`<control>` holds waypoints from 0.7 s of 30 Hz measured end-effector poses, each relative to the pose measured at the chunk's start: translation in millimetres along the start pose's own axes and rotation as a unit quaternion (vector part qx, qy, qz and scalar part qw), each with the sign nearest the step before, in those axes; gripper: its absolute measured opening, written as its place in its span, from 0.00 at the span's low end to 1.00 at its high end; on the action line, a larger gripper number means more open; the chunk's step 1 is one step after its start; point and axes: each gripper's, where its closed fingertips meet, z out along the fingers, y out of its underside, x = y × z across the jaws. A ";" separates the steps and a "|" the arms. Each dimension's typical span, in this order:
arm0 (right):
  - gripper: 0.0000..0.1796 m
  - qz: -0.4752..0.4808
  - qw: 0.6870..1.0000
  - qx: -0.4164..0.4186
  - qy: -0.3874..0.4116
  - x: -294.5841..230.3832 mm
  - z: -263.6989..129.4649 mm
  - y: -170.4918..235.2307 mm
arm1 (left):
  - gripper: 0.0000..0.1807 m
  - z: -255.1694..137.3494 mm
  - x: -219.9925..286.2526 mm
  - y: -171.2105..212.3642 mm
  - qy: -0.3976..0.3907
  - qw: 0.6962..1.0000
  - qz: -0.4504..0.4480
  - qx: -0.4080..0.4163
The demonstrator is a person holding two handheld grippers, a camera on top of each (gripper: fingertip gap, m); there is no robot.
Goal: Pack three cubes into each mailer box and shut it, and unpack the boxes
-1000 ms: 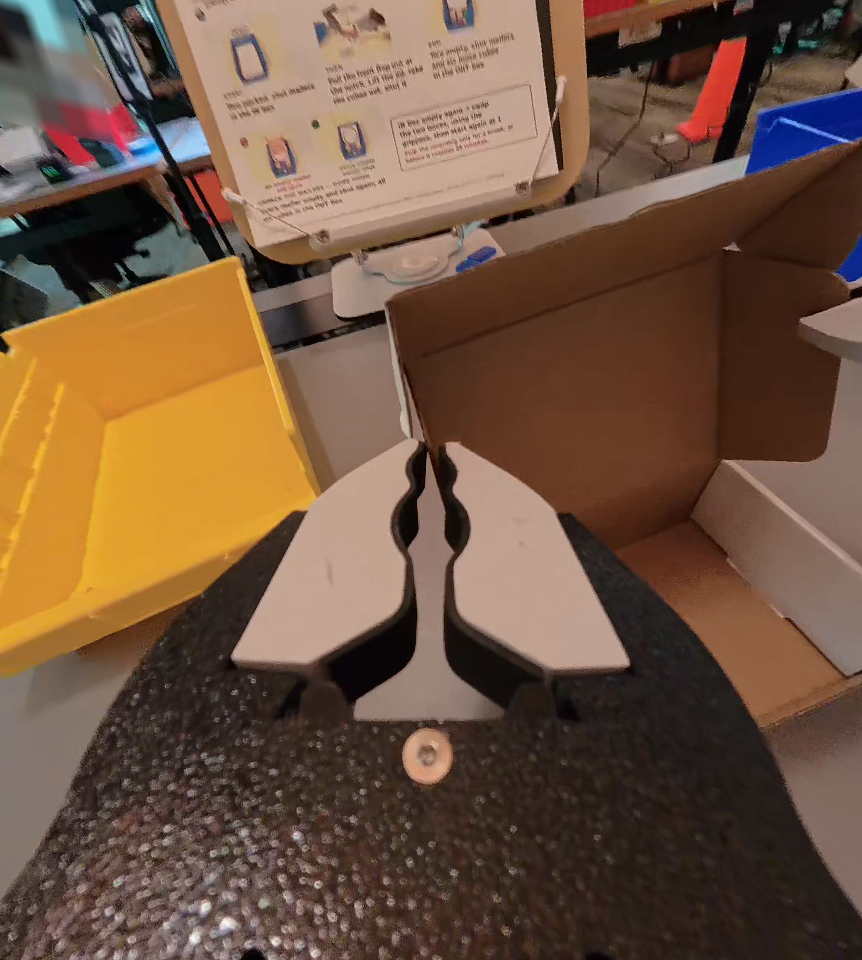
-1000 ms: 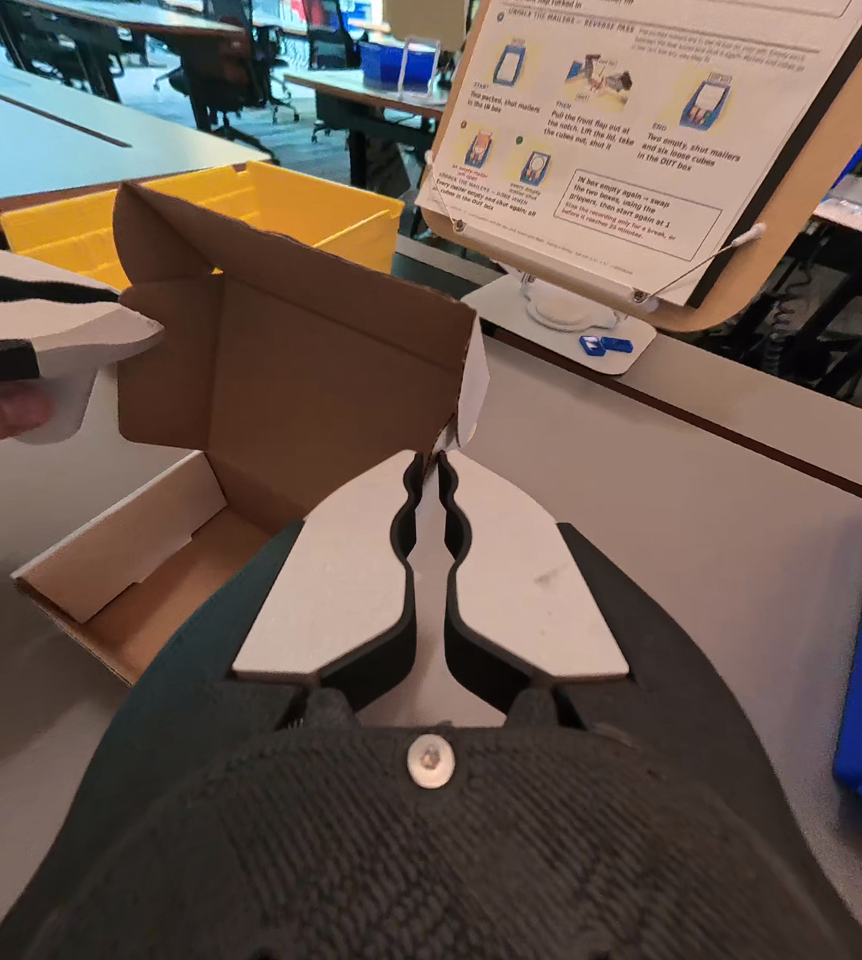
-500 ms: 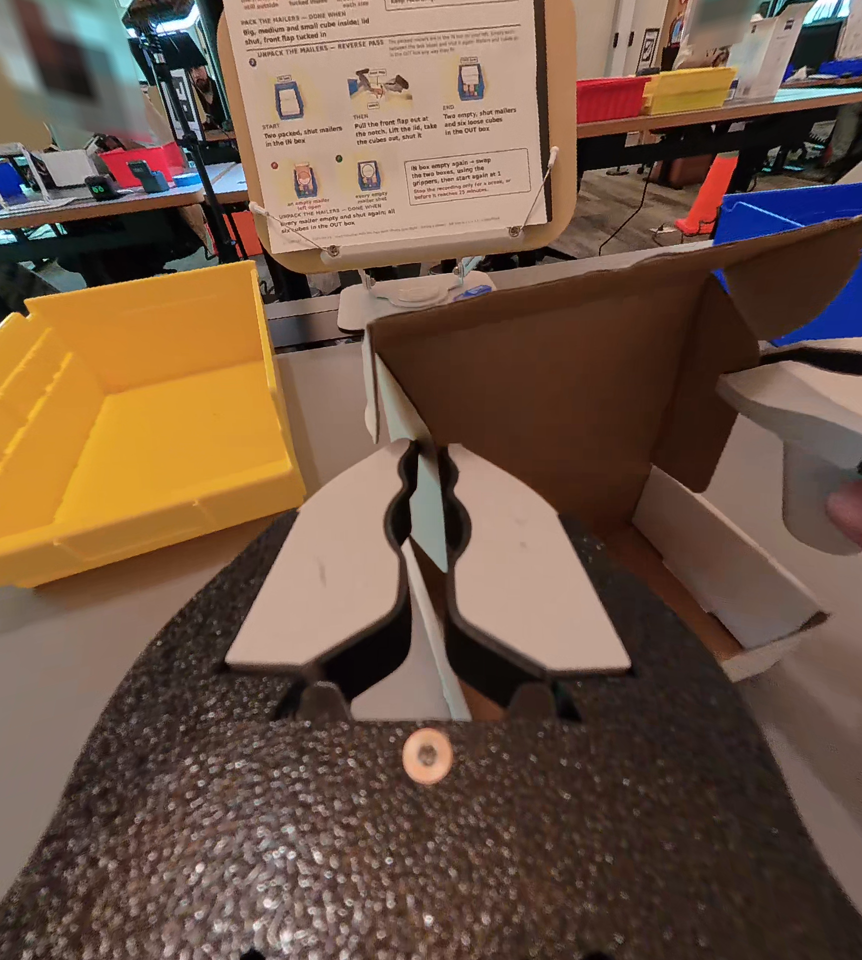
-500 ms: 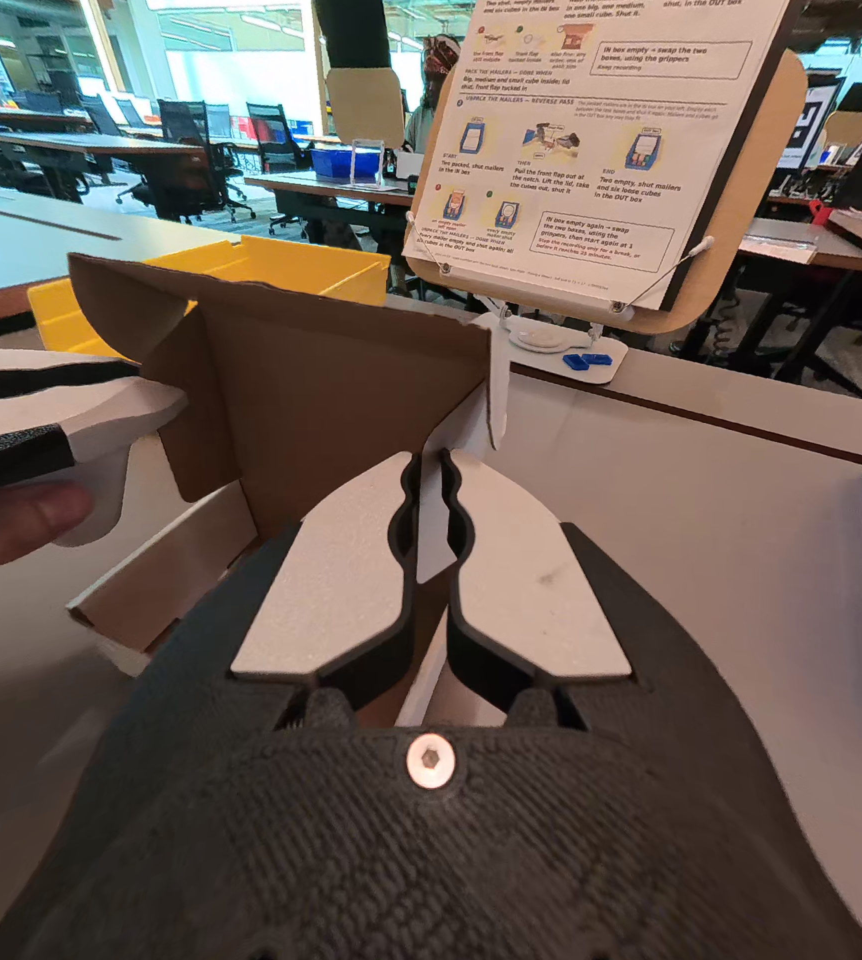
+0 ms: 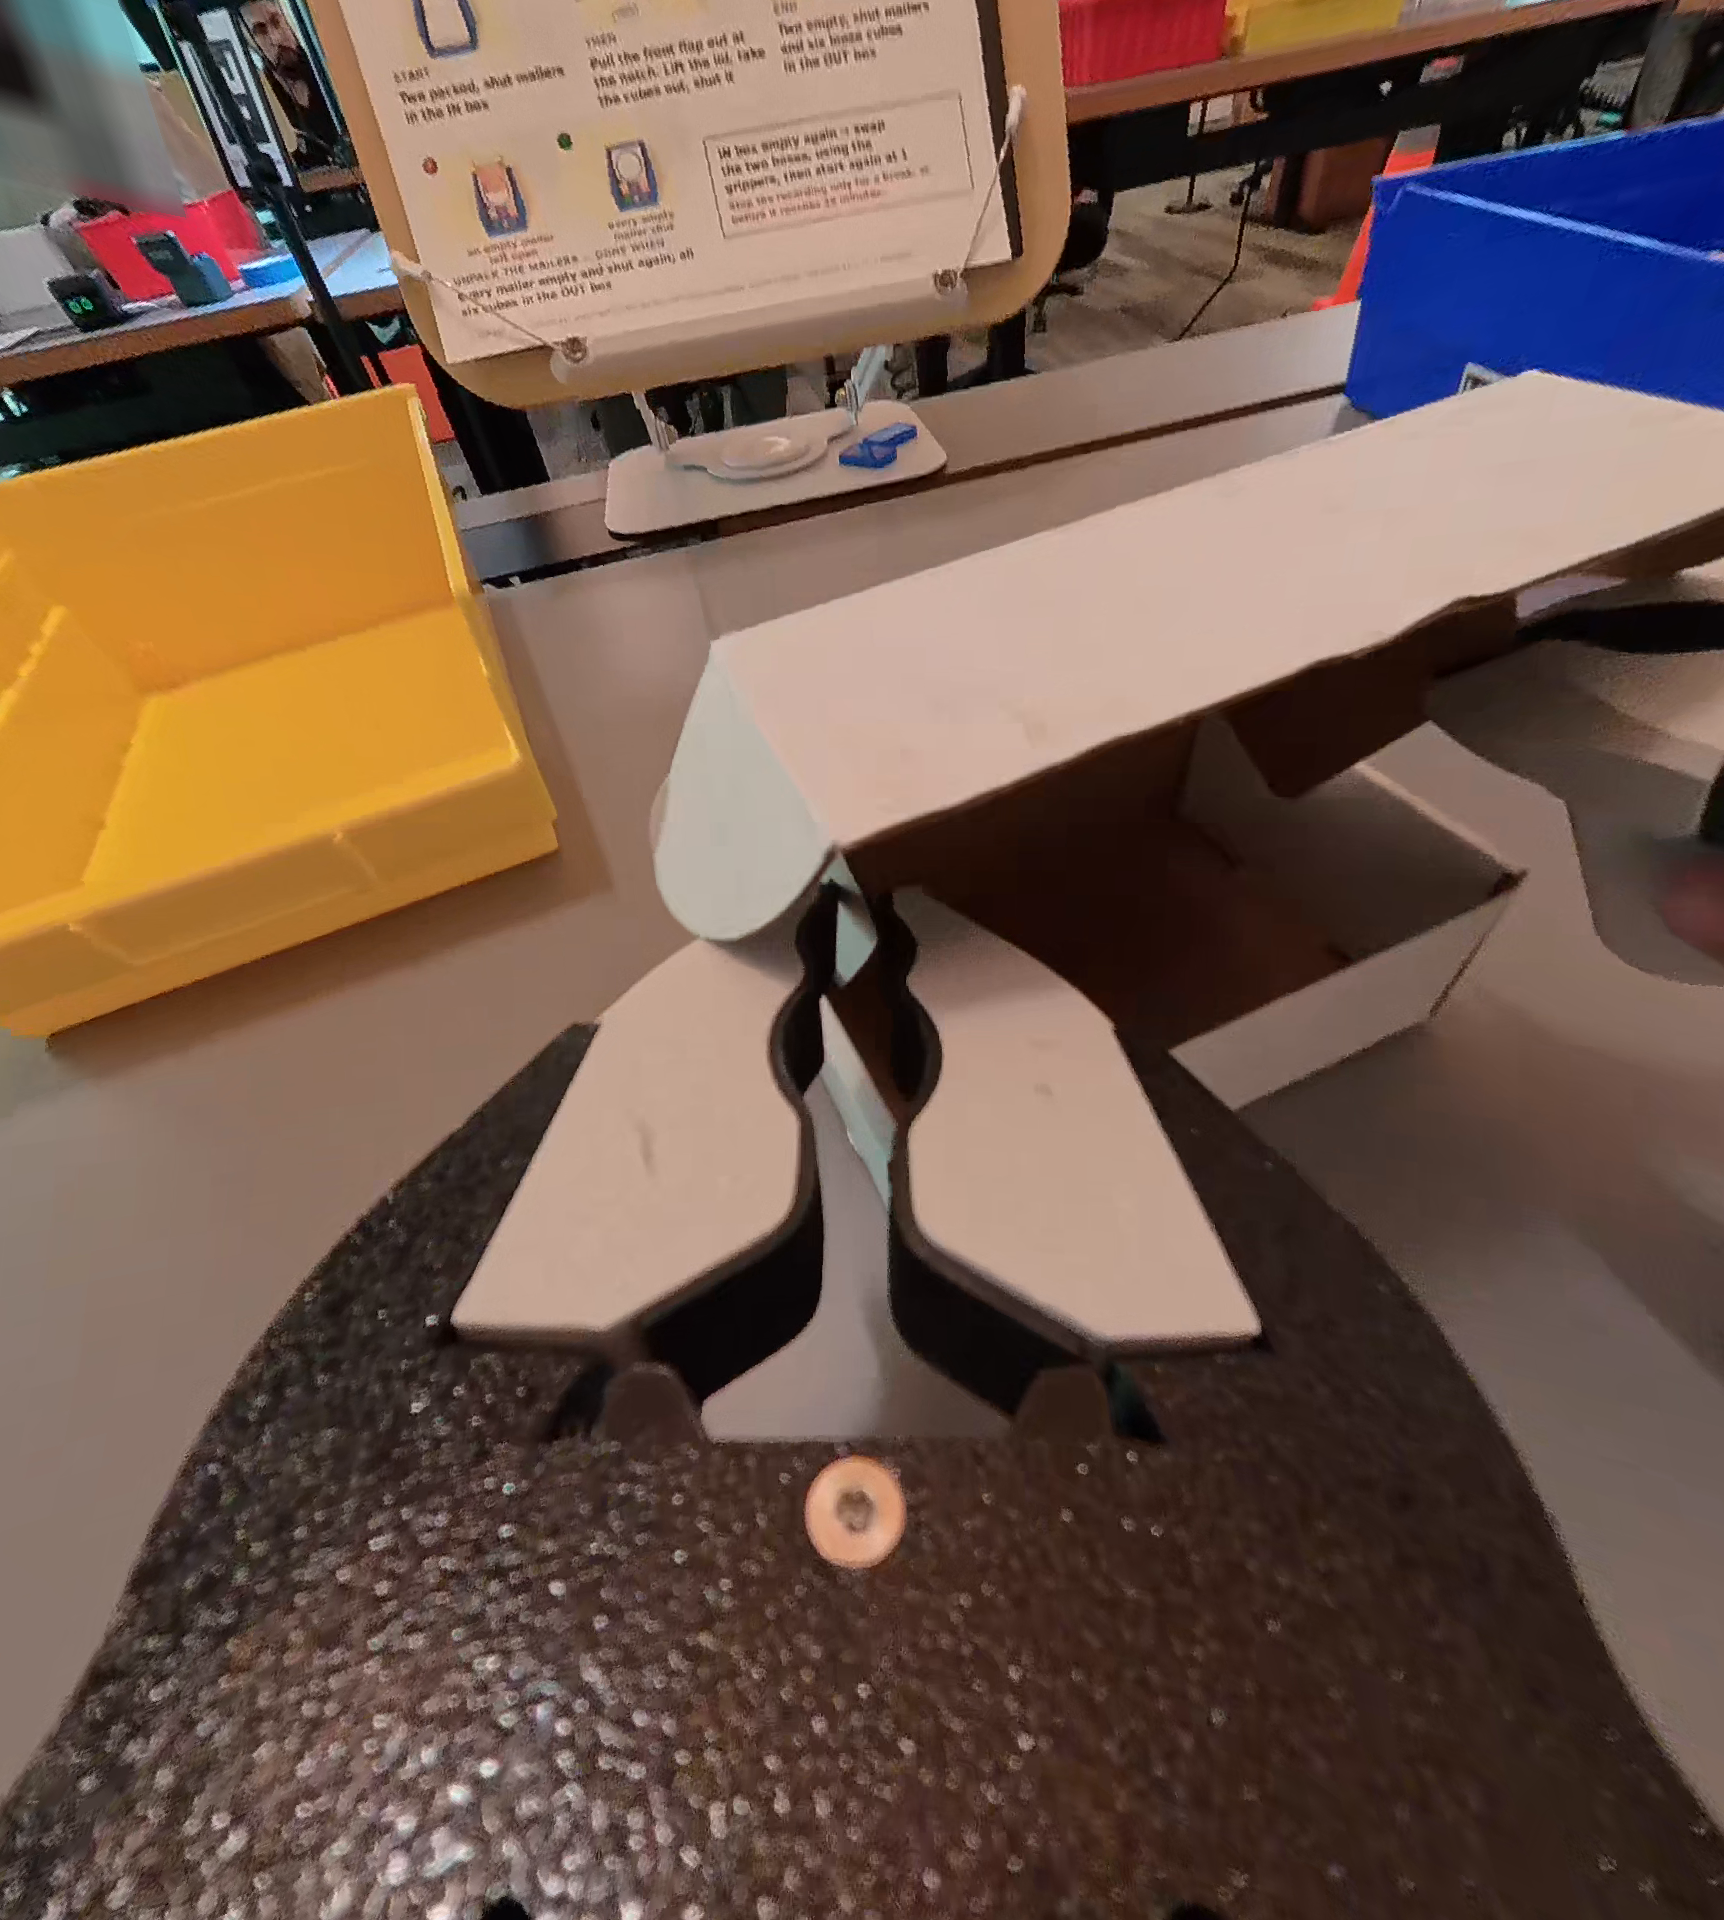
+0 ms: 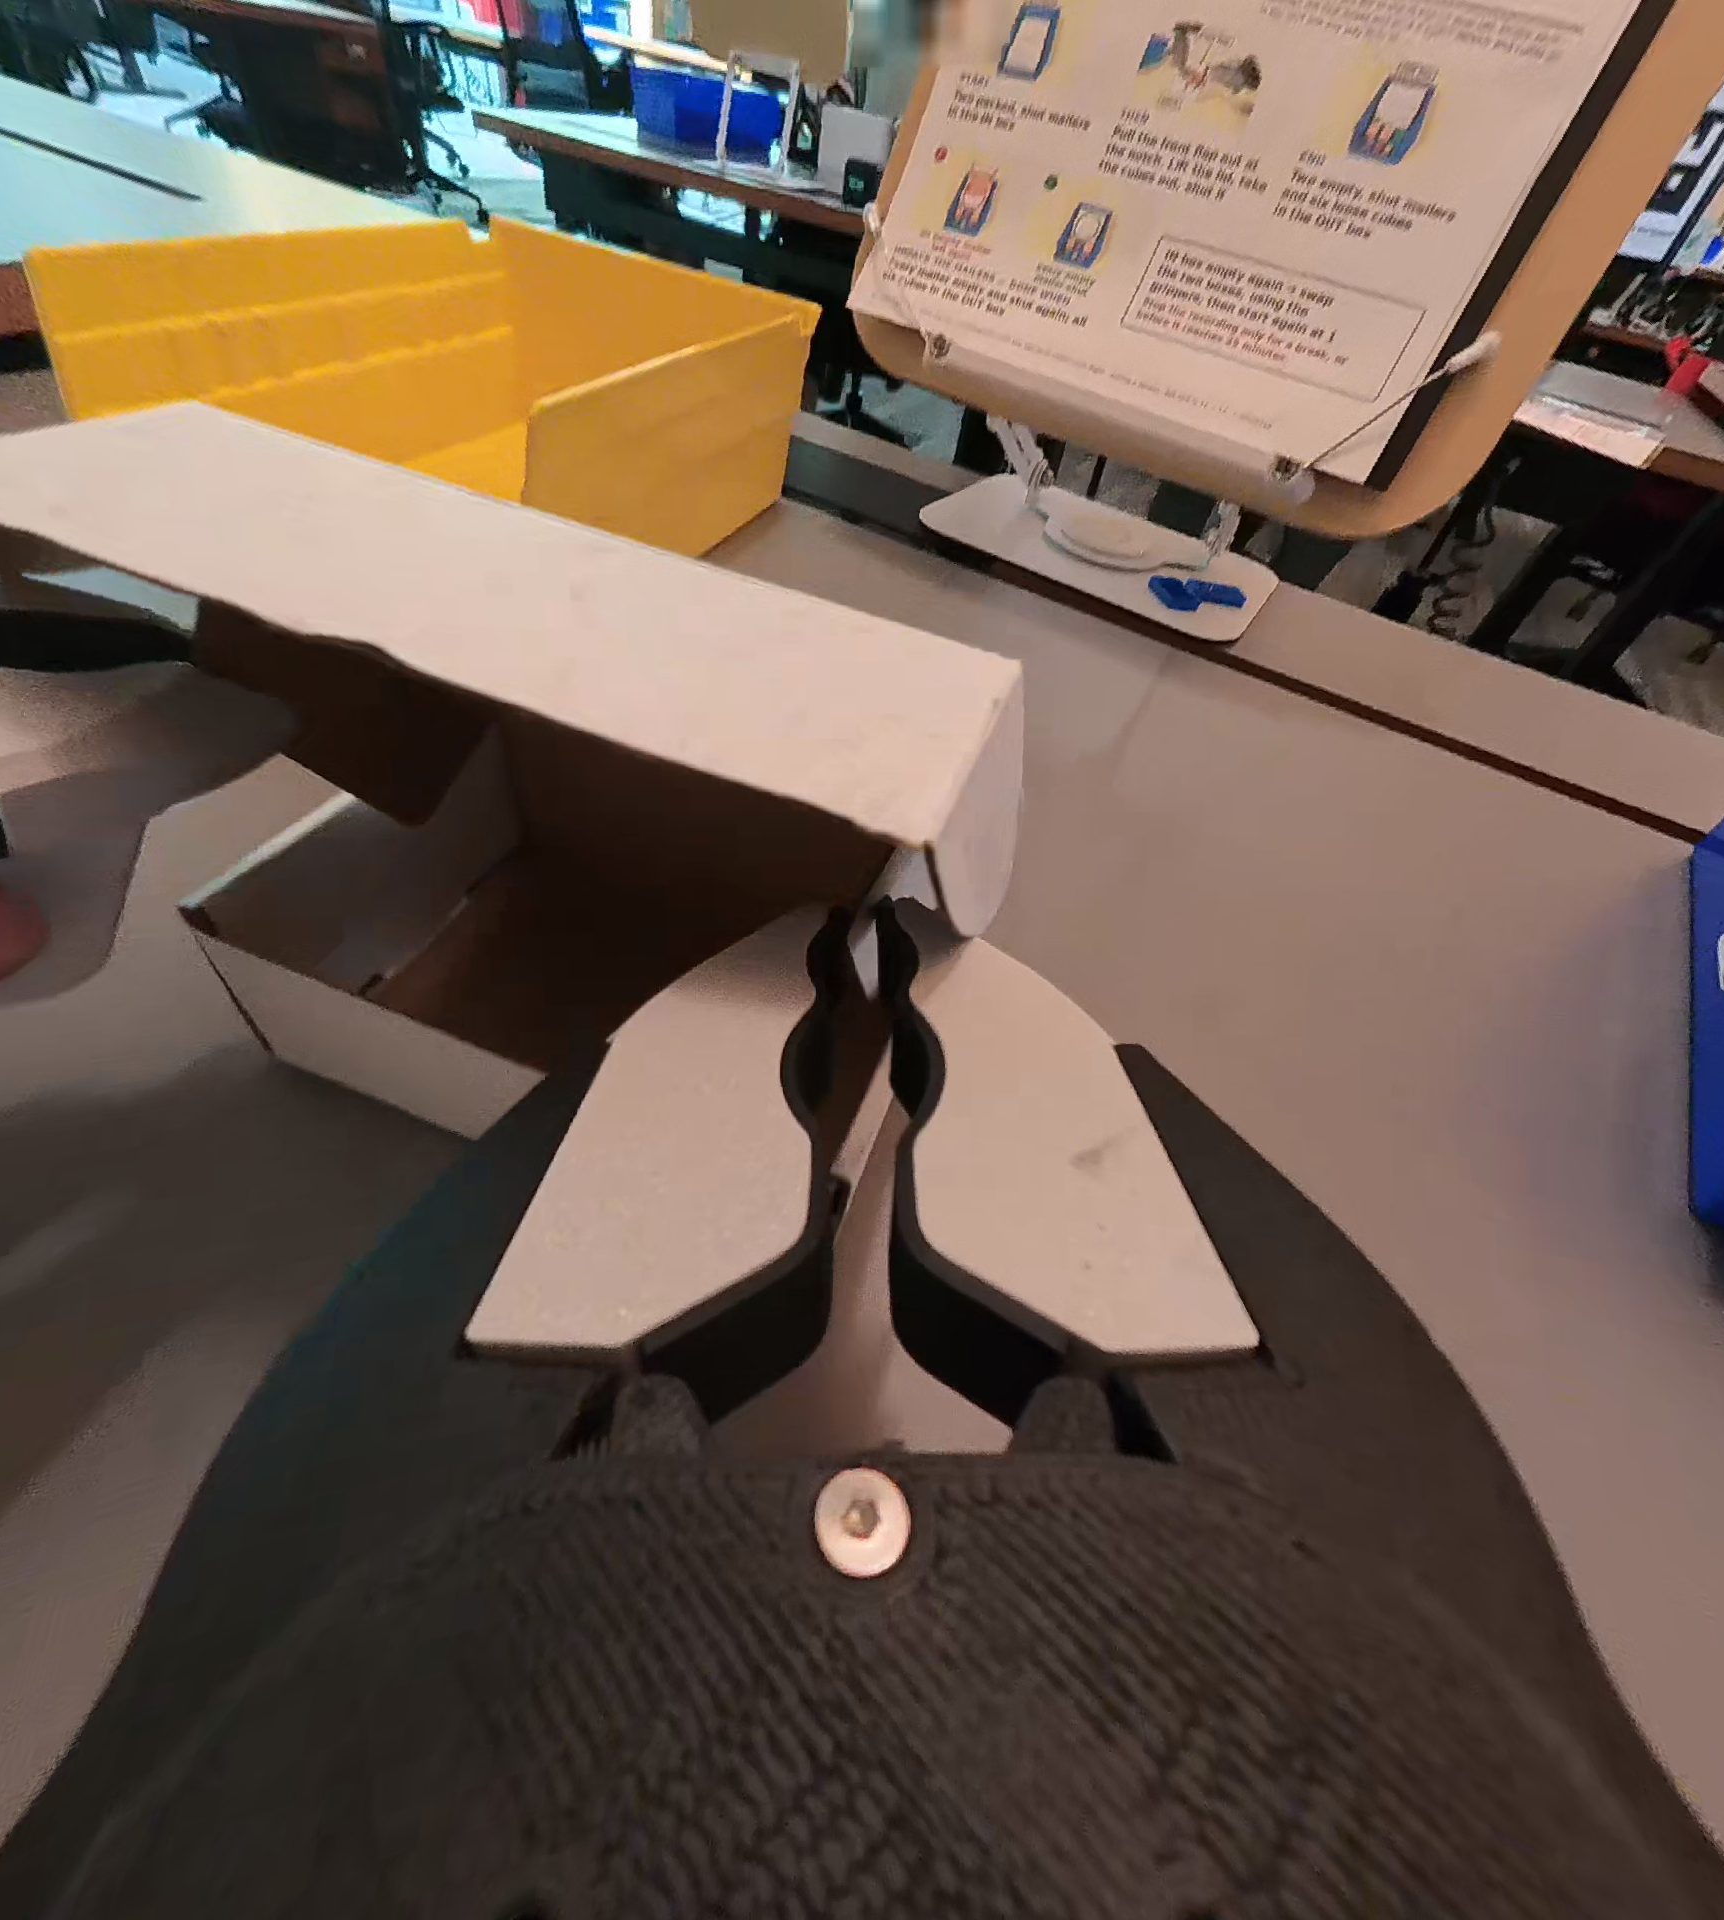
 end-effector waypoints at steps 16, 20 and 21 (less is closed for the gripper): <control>0.27 -0.171 0.984 0.004 0.055 -2.5 -39.5 12.2 | 0.03 -7.7 11.3 29.4 0.012 0.999 0.027 -0.031; 0.27 -0.376 0.919 0.057 0.104 -13.8 -43.3 -21.2 | 0.04 -6.5 14.2 29.4 0.014 0.999 0.035 -0.032; 0.23 -0.419 0.901 0.049 0.102 -18.3 -38.6 -20.8 | 0.05 -6.9 15.1 29.3 0.017 0.999 0.038 -0.032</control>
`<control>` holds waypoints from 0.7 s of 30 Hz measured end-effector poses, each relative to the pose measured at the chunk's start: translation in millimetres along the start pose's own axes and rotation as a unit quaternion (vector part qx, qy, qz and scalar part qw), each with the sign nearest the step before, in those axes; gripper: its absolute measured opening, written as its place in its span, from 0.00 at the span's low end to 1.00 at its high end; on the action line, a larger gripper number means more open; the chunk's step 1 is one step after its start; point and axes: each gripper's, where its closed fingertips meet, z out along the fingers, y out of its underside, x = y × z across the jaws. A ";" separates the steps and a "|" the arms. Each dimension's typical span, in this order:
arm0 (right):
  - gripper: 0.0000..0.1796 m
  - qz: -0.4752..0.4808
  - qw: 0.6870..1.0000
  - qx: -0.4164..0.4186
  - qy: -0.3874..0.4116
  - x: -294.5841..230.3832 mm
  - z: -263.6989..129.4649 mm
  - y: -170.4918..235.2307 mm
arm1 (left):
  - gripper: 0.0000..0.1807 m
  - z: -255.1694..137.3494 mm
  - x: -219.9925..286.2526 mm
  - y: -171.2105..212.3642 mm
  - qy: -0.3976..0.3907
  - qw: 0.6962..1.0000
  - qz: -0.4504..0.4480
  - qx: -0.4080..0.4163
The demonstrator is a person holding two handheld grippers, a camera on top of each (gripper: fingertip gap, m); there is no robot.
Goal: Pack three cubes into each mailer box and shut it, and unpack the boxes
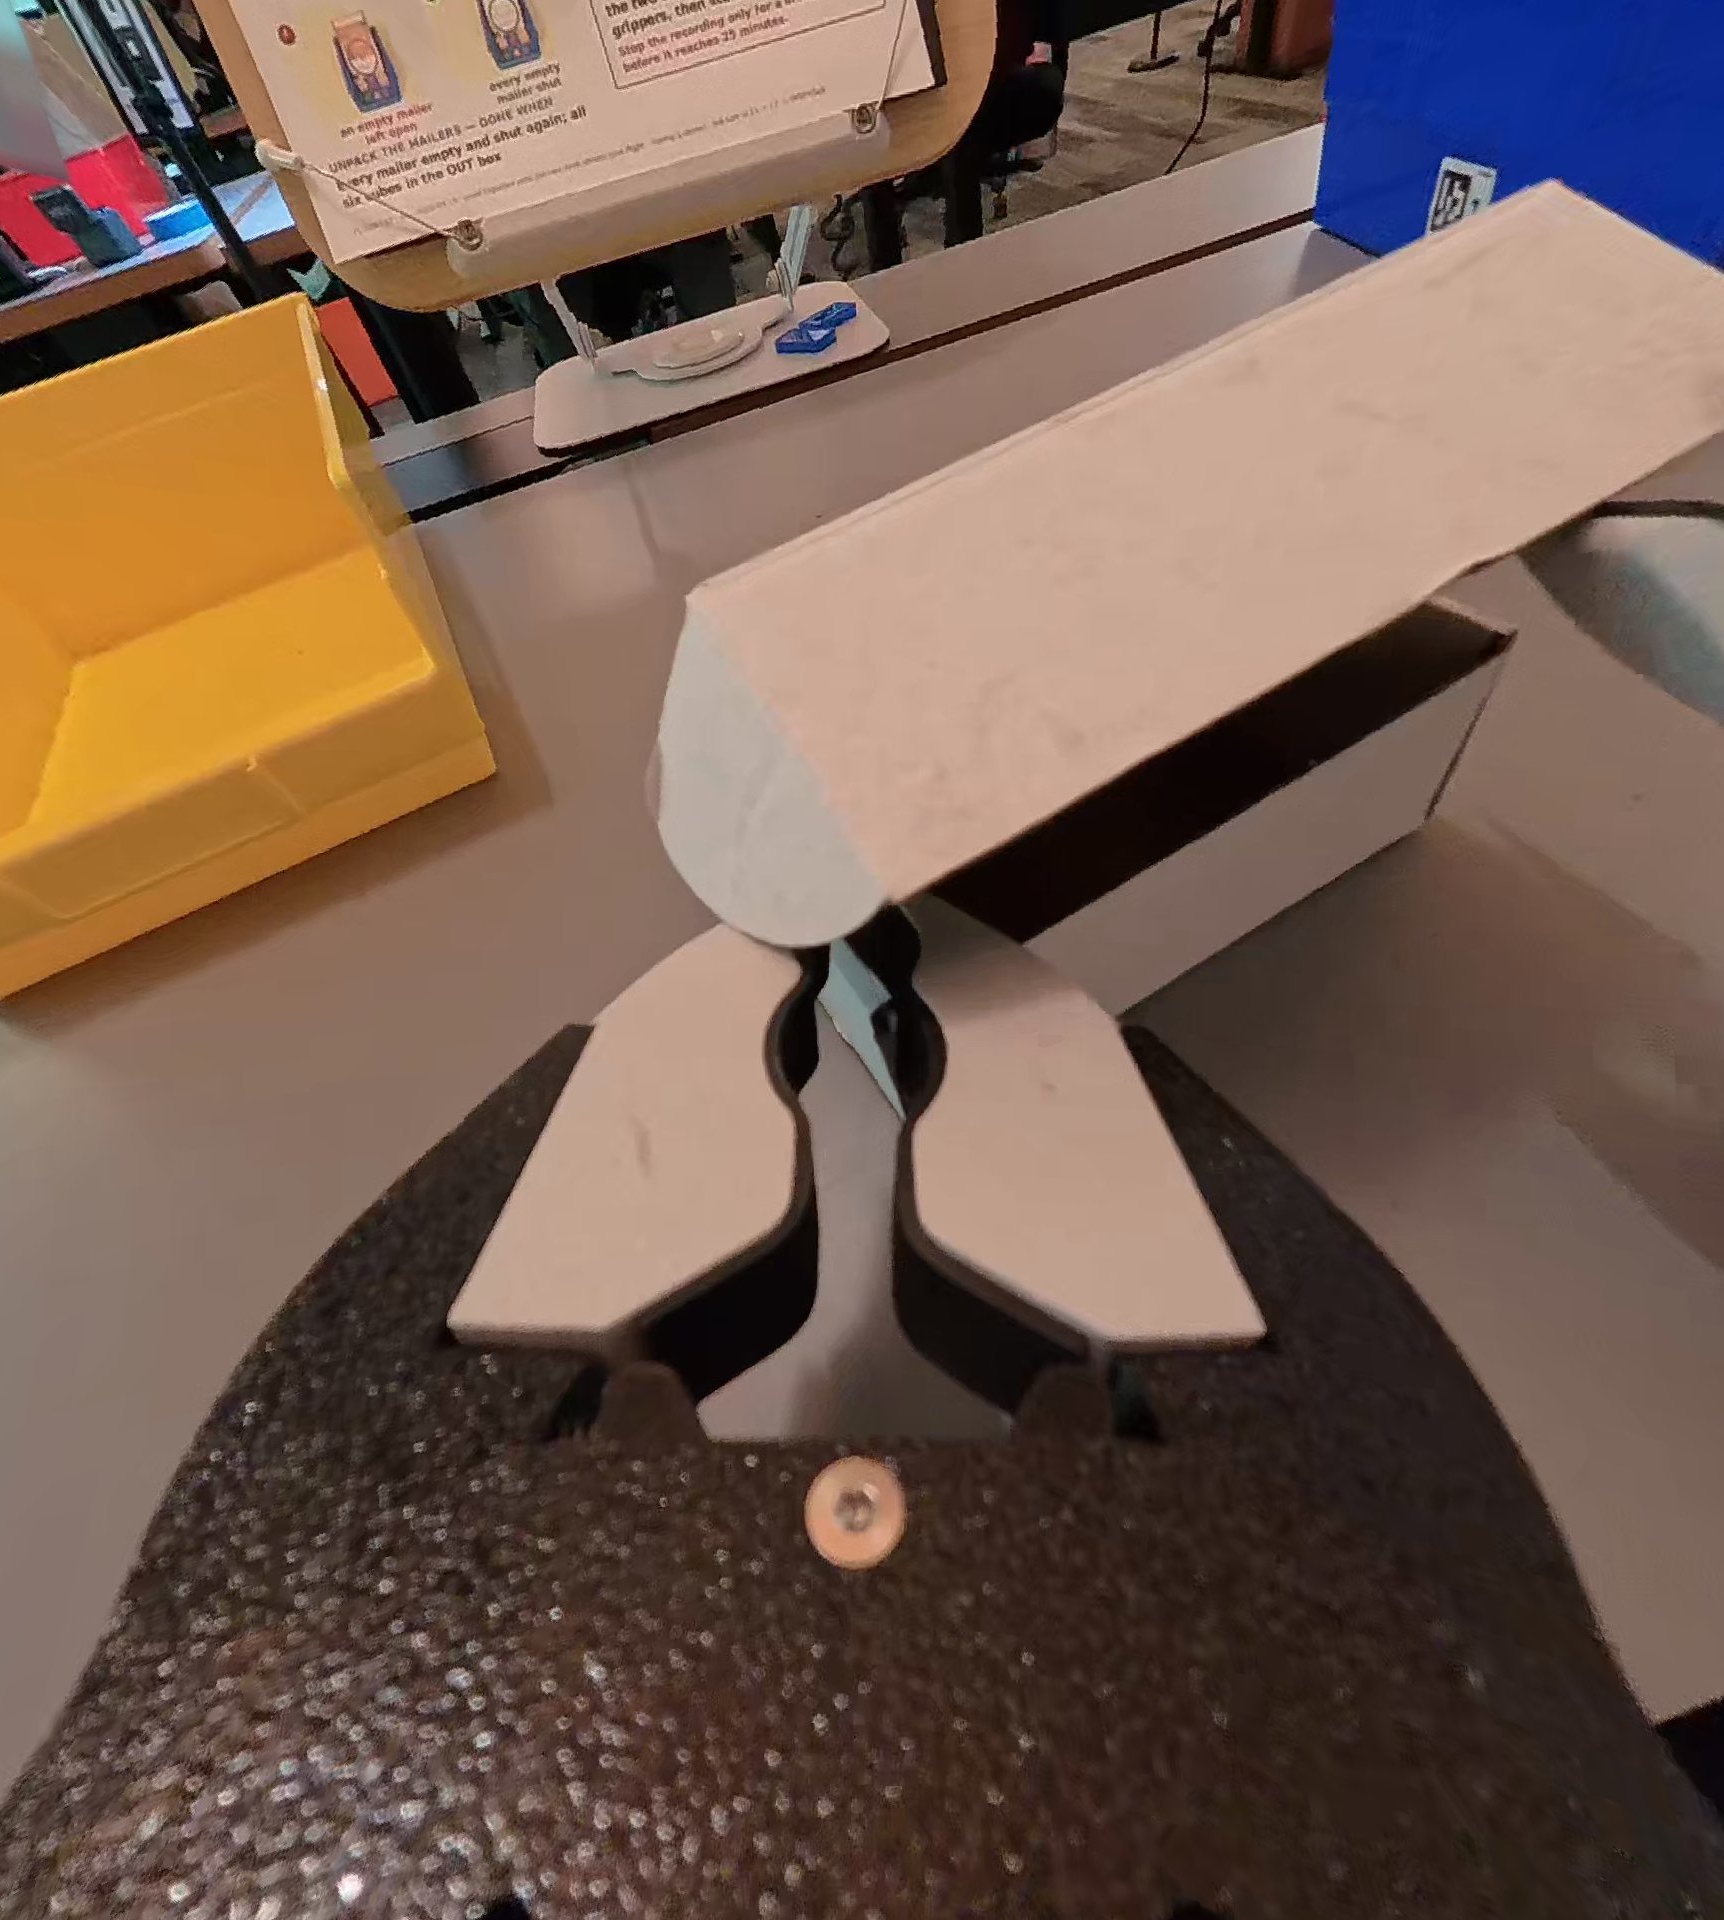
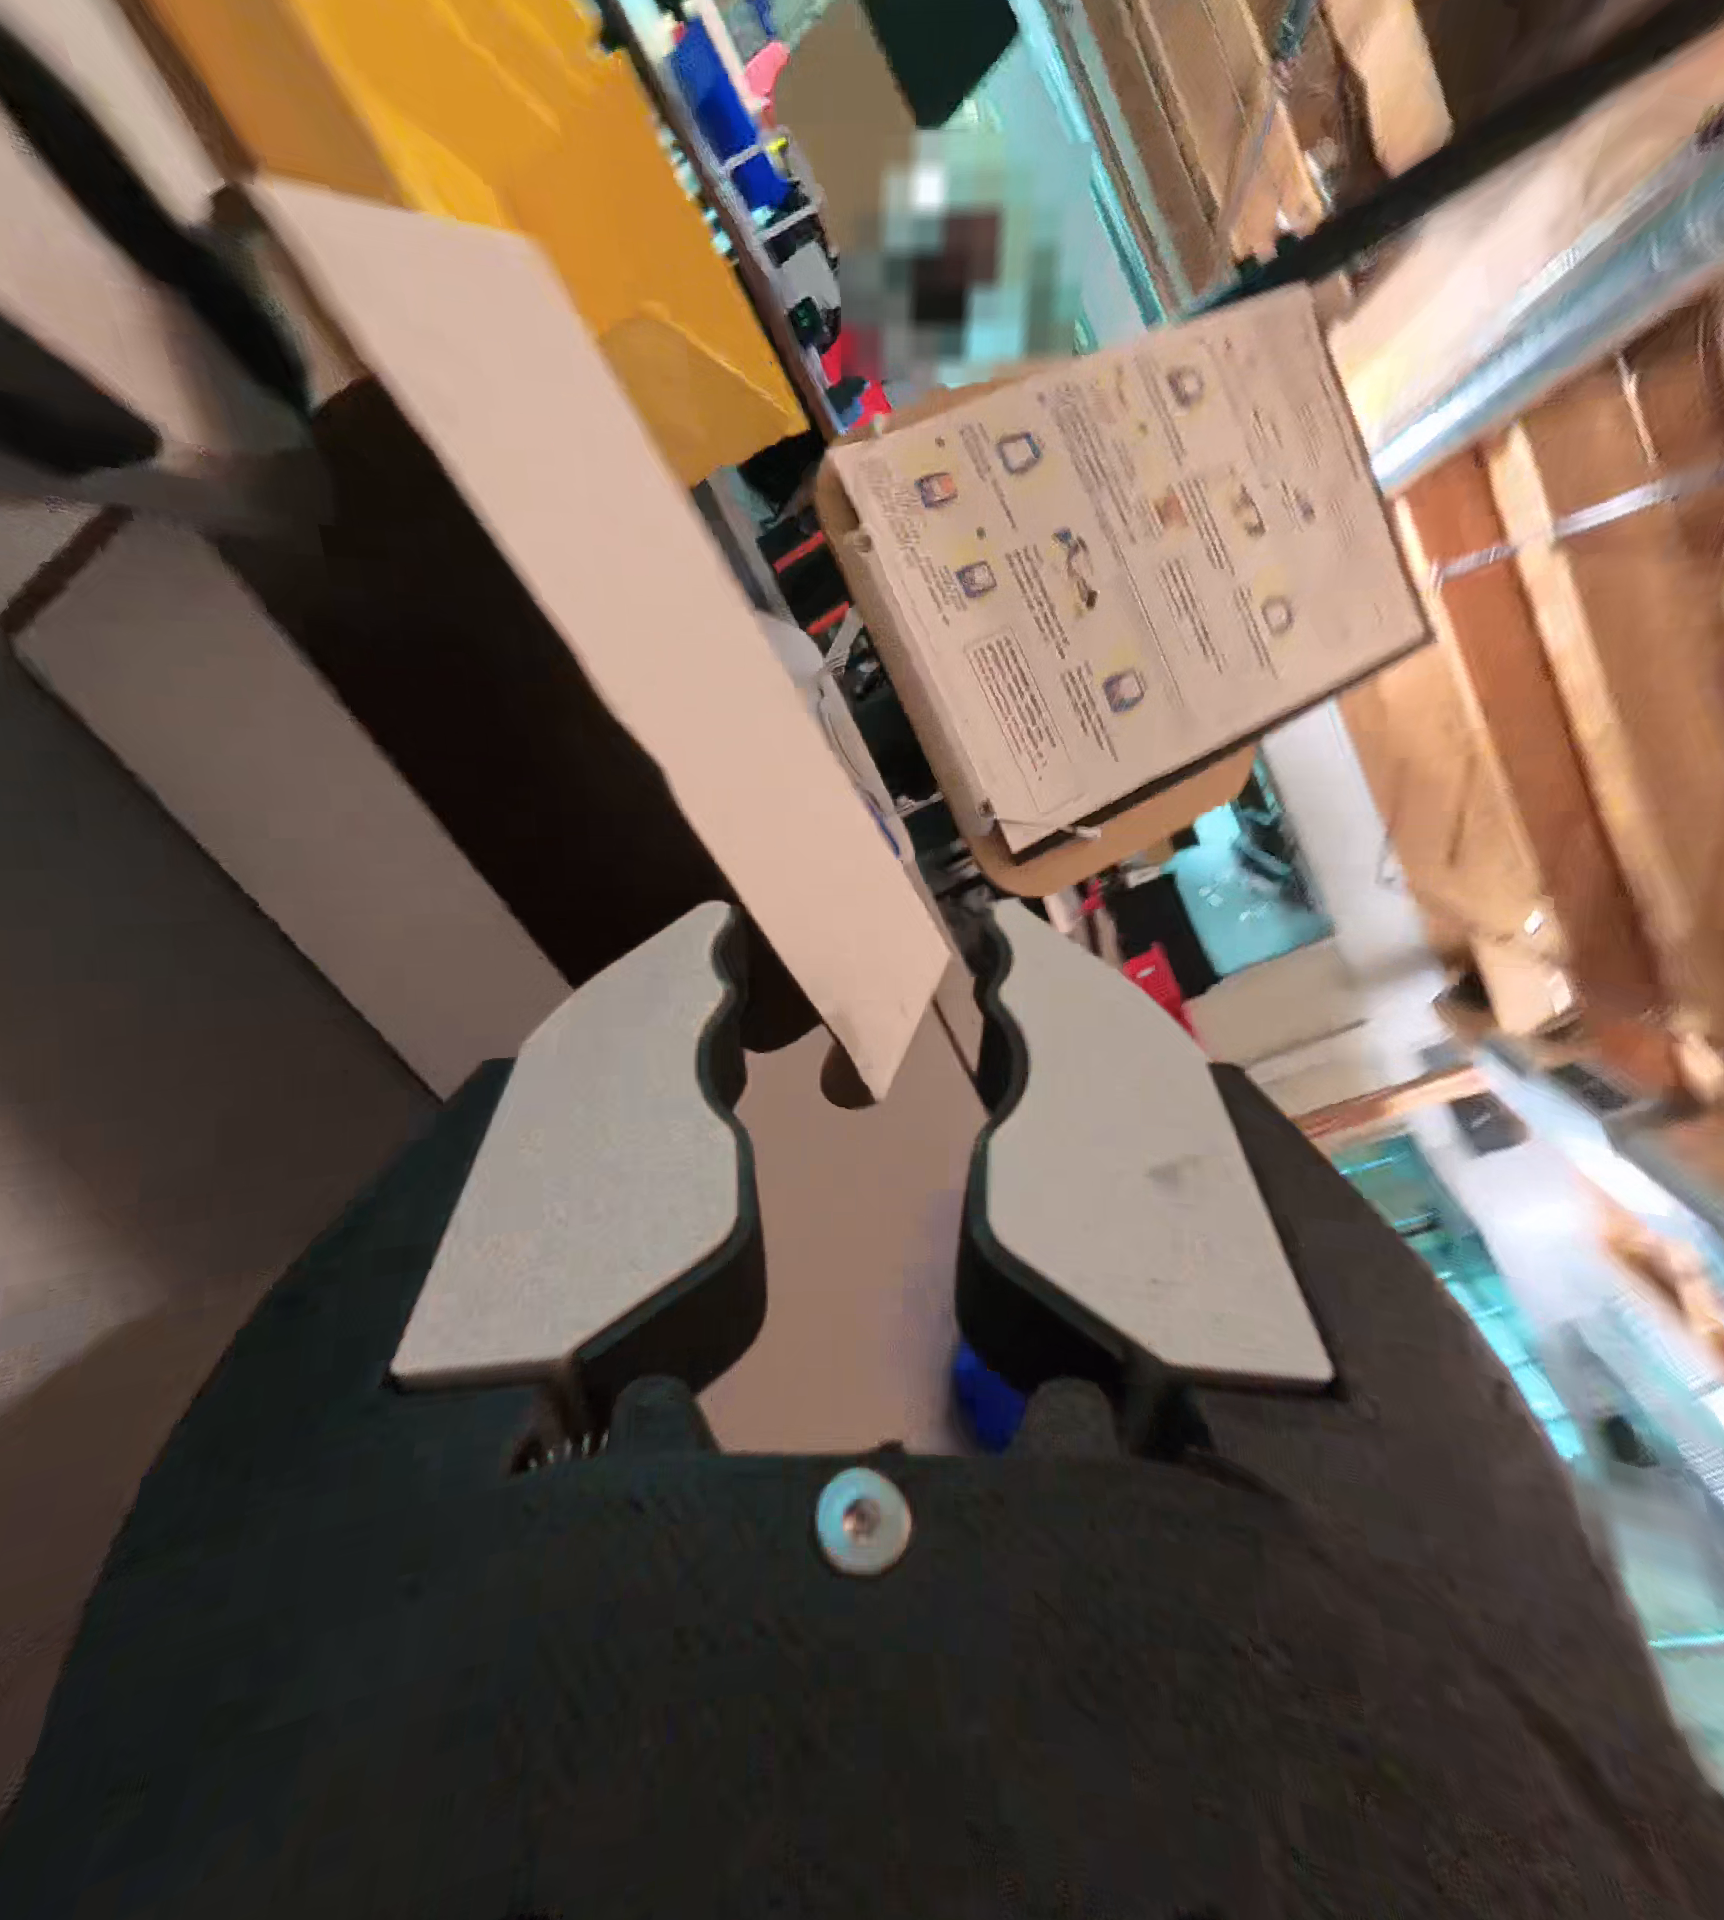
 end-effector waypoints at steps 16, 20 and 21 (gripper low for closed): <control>0.06 -0.031 0.981 -0.049 -0.188 -59.1 6.5 12.0 | 0.00 -73.9 9.6 -56.1 0.351 0.934 0.008 0.059; 0.07 -0.036 0.975 -0.061 -0.212 -73.1 8.0 14.8 | 0.00 -15.1 -28.5 -58.8 0.293 0.952 -0.088 0.003; 0.07 -0.032 0.973 -0.063 -0.218 -75.7 8.1 15.7 | 0.00 -2.3 -31.7 -54.2 0.295 0.951 -0.096 -0.011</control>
